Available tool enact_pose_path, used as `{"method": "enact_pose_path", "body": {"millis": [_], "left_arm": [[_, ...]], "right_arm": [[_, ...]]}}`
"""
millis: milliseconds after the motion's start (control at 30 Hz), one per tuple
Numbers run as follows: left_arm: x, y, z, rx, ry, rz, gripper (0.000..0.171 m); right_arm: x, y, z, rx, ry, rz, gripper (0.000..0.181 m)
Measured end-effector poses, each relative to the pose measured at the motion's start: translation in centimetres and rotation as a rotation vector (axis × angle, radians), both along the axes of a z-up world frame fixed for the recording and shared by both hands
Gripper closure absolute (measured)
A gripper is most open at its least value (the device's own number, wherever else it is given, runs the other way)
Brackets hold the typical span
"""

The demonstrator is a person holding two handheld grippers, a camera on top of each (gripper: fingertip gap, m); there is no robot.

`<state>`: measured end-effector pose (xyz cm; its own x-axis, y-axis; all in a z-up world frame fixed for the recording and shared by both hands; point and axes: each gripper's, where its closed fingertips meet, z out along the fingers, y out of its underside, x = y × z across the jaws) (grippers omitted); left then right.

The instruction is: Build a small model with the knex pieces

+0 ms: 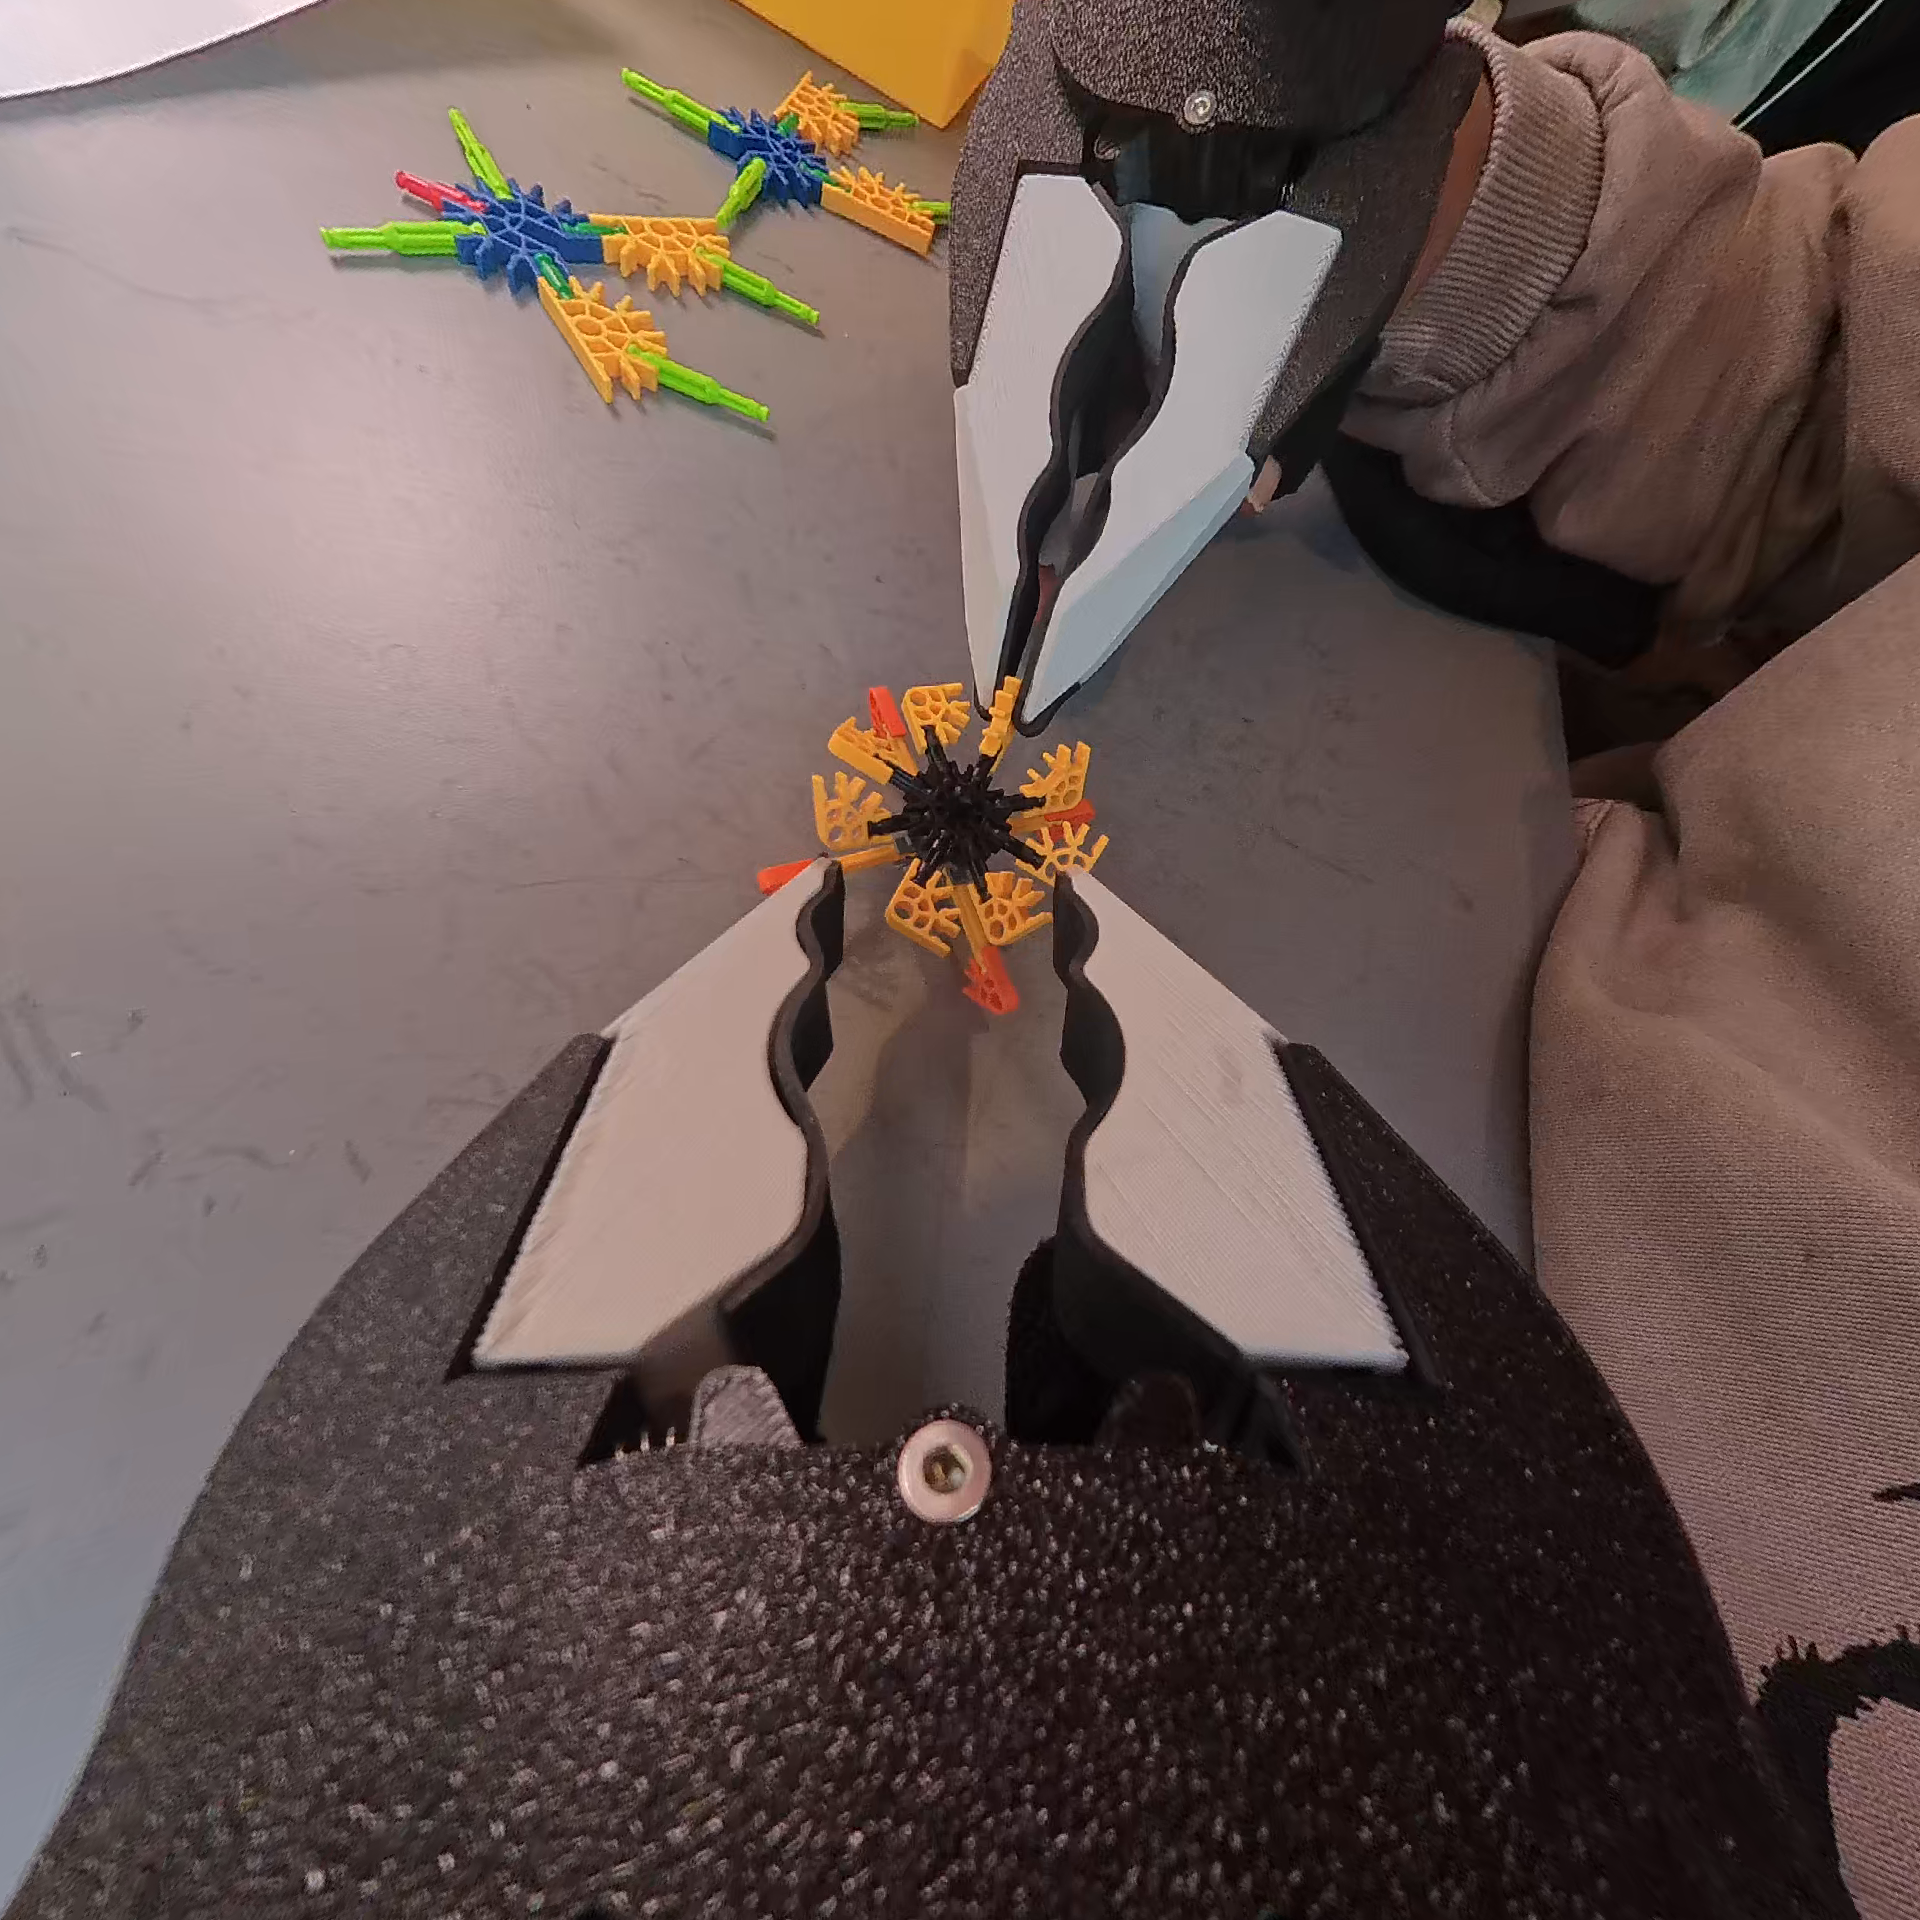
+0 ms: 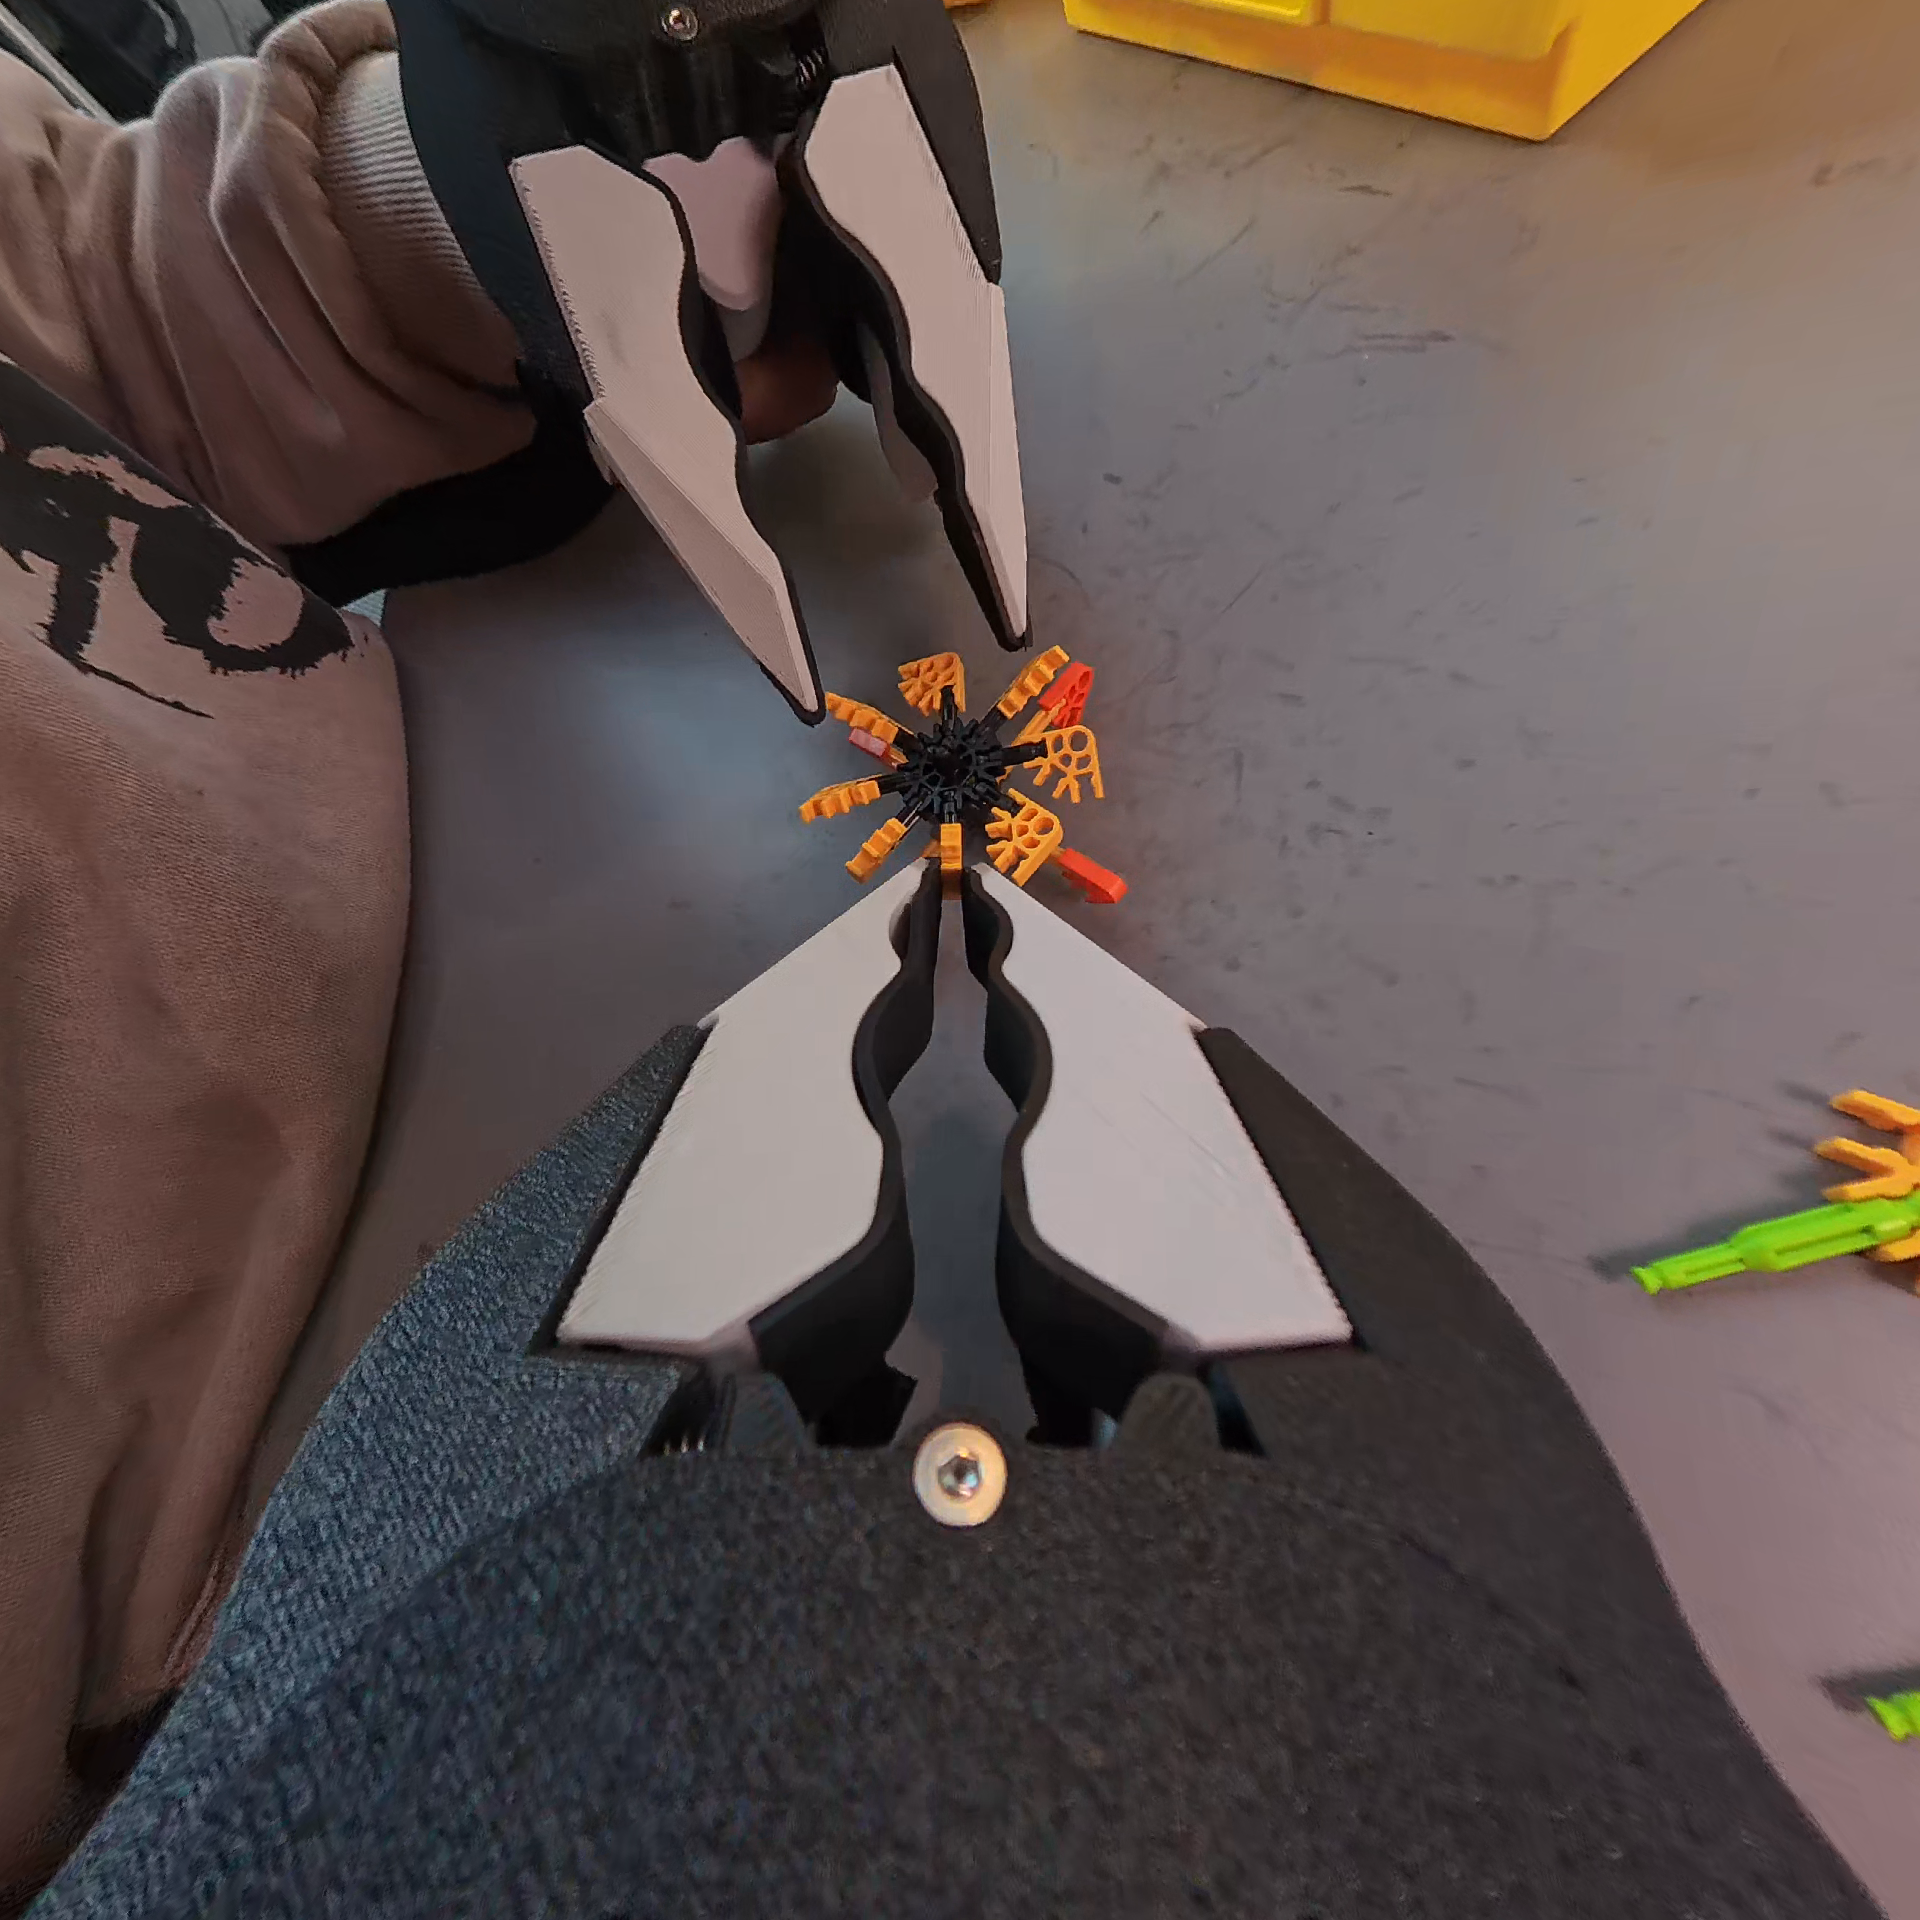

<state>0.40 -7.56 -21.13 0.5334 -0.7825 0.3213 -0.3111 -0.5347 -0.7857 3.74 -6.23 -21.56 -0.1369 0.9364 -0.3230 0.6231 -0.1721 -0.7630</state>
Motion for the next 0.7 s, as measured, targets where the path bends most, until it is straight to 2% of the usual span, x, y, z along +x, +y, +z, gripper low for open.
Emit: {"method": "enact_pose_path", "body": {"millis": [100,167,300,433,533,633,700], "left_arm": [[0.2,-0.4,-0.6,-0.027,0.010,-0.024,0.132],[0.4,-0.6,-0.6,-0.033,0.006,-0.039,0.138],[0.3,-0.7,-0.7,-0.026,0.015,-0.043,0.139],[0.1,-0.7,-0.6,-0.016,0.014,-0.067,0.140],[0.2,-1.2,-0.6,-0.004,0.019,-0.161,0.140],[0.5,-2.4,-0.7,-0.029,0.015,-0.300,0.140],[0.6,-2.6,-0.7,-0.049,-0.005,-0.330,0.140]], "right_arm": [[0.0,-0.3,-0.1,0.018,-0.003,0.013,0.179],[0.1,-0.5,0.0,0.021,-0.001,0.027,0.179],[0.7,-0.5,1.2,0.086,0.050,0.082,0.165],[1.6,0.6,2.3,0.349,0.151,0.162,0.165],[1.5,-0.1,2.3,0.563,0.233,0.270,0.164],[0.9,-0.5,1.2,0.736,0.211,0.358,0.162],[0.7,-1.1,0.6,0.805,0.204,0.397,0.161]]}}
